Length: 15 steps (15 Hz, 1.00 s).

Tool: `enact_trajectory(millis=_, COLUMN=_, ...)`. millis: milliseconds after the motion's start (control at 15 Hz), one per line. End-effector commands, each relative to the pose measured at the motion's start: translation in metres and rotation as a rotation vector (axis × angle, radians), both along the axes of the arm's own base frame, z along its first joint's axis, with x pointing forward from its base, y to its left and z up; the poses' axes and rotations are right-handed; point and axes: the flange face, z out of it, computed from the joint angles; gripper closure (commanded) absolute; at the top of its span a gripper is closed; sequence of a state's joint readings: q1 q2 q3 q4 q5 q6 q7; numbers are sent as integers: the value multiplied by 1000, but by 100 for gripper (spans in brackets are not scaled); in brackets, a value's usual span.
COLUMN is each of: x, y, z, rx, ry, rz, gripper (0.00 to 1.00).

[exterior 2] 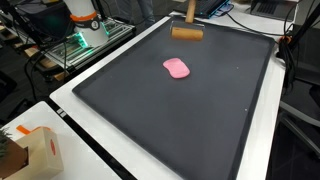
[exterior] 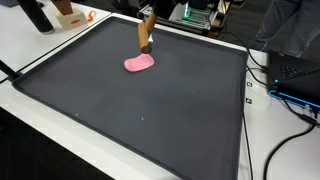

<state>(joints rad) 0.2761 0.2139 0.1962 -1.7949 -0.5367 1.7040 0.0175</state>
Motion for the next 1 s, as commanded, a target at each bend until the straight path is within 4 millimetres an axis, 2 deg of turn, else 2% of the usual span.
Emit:
enact_trajectory(millis=0, x=7, y=20, z=-14, rx=-40, ry=-5, rz=-10, gripper=77)
enact_trajectory(millis=400, x=20, y=40, z=-47, rx=-41, ry=-27, rz=-84, gripper=77)
enact_trajectory(millis=933, x=28, y=47, z=-66, rx=-75, ry=-104, rz=-273, gripper=77)
